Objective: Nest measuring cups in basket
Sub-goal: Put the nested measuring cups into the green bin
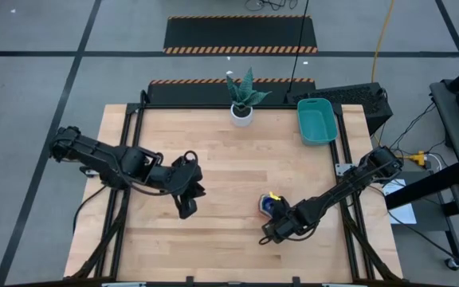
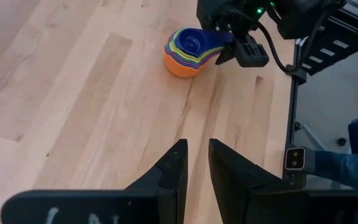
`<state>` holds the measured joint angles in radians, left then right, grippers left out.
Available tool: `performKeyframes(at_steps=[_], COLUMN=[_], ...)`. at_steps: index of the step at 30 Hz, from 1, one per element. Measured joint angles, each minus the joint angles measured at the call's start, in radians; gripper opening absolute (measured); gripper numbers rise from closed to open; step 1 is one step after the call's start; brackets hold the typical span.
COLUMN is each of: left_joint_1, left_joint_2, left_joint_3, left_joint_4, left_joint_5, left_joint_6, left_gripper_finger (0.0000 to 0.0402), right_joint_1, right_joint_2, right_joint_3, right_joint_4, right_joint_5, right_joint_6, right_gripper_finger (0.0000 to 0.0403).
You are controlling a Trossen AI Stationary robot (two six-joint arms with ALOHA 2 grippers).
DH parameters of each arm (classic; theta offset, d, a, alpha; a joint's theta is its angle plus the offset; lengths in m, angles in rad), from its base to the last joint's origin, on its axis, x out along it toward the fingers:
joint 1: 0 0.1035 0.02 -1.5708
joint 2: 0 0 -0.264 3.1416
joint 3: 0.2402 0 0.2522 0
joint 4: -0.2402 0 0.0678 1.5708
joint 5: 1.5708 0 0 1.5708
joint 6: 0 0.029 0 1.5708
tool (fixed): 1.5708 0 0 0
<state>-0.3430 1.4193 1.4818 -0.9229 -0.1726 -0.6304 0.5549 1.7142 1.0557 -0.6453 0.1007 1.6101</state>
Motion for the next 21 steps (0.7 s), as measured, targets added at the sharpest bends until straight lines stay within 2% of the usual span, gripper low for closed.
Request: performKeyframes(at_steps=[4,10,21], left_joint_1=[0.009,0.023,0.052], left_joint_2=[0.000,0.000,0.000], left_joint_3=[0.000,0.000,0.000], left_joint_4=[0.000,0.000,0.000], left_joint_5=[0.000,0.004,0.011], left_joint_6=[0.007,0.020,0.050], left_gripper_finger=[0.0067,0.0067,0.0067], right_joint_1=[0.000,0.000,0.000], right_joint_2=[0.000,0.000,-0.005], right_joint_3=[0.000,0.000,0.027], right_joint_4=[-0.001,-0.032,-0.089], right_joint_5=[-0.002,-0.024,-0.051], right_joint_6=[-0.019,-0.021,-0.040], right_gripper_finger=[0.0179,0.0177,0.0218])
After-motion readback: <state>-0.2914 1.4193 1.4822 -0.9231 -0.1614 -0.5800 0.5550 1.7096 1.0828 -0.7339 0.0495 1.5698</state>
